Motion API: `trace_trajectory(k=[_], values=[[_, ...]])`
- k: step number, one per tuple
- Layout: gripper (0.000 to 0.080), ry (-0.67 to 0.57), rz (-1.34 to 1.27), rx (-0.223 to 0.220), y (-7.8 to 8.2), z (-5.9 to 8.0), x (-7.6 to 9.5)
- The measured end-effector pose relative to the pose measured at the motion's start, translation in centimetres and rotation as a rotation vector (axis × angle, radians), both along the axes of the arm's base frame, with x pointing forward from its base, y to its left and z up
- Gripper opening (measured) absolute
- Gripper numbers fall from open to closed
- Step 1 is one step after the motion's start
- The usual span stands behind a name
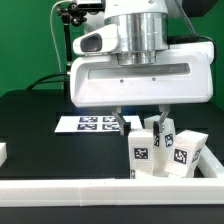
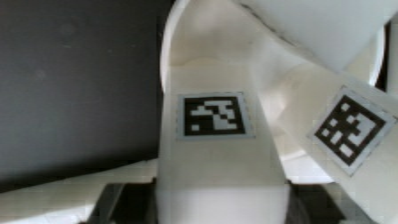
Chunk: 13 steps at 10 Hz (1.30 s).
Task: Assemble stool
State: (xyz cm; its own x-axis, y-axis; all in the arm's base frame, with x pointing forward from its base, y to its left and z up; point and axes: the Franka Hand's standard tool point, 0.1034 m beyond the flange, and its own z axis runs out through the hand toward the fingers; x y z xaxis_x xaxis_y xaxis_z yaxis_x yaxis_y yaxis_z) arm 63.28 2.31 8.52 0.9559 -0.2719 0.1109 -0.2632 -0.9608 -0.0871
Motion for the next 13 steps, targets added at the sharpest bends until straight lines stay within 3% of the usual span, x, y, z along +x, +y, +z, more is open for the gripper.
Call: trace_trajectory(k=[3, 6, 13], values=[[0.0335, 0.014, -0.236, 0.032, 0.2, 0.0, 0.0], [0.0337, 0.029, -0.554, 0.074, 1.6, -0.1, -0.2], [0.0337, 0.051, -1.134, 0.141, 2.1, -0.1, -0.2]])
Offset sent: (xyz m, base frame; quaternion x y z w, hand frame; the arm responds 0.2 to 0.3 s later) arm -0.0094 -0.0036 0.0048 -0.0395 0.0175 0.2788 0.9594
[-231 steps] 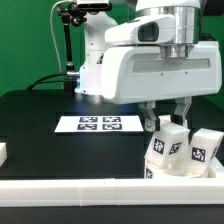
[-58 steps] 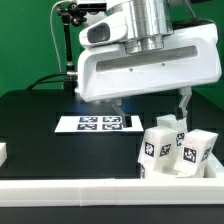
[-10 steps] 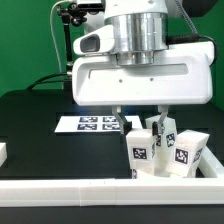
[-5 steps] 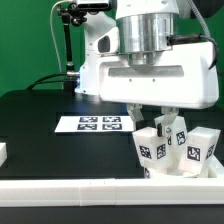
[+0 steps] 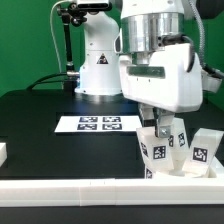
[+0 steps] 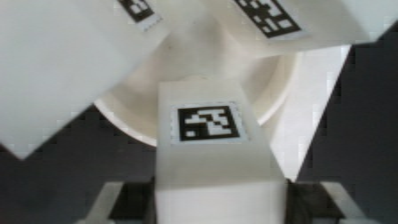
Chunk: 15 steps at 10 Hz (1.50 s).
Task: Assemble stool
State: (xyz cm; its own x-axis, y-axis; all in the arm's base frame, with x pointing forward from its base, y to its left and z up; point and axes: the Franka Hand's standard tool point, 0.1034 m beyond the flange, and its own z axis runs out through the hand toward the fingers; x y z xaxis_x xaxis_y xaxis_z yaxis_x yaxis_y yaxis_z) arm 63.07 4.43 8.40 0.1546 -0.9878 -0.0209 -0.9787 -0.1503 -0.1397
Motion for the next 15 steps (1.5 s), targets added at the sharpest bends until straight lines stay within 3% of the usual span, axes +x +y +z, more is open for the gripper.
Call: trace_trajectory(k=[3, 5, 7, 10, 15], values=[[0.0338, 0.028, -0.211, 0.042, -0.3, 0.0, -0.5], [0.0338, 0.035, -0.232, 0.046, -0.3, 0.0, -0.6], [0.0599, 0.025, -0.182, 0.042, -0.7, 0.5, -0.5], [0.064, -0.024, -0.141, 0.076, -2.0, 4.2, -0.4], [0.0649, -0.015, -0.137, 0.072, -1.8, 3.5, -0.5]])
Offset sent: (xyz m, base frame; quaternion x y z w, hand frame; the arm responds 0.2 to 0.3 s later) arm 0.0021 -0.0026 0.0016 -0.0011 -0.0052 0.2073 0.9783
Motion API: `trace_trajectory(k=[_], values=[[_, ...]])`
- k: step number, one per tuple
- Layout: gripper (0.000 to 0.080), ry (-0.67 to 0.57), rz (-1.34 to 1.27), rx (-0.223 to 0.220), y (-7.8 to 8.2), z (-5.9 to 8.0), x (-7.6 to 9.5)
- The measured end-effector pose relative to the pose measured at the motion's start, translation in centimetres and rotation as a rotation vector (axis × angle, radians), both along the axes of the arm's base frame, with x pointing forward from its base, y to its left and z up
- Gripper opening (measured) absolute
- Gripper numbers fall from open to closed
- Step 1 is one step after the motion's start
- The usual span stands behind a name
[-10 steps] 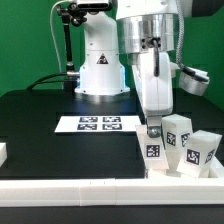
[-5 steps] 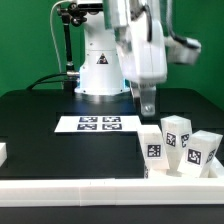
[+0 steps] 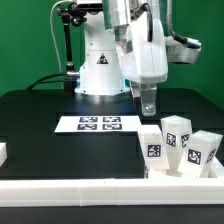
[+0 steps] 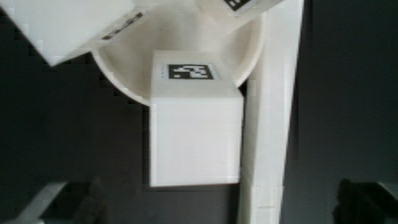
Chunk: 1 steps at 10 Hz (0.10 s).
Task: Assemble stool
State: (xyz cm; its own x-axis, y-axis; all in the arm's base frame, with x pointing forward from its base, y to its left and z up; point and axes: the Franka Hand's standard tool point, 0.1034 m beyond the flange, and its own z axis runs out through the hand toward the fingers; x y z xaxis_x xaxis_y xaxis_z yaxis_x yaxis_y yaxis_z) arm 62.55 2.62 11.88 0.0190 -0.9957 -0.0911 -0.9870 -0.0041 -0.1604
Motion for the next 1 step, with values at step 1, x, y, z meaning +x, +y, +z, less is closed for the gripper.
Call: trace_trajectory(k=[1], values=[[0.0649, 0.0, 0.0, 0.0, 0.01, -0.01, -0.01]])
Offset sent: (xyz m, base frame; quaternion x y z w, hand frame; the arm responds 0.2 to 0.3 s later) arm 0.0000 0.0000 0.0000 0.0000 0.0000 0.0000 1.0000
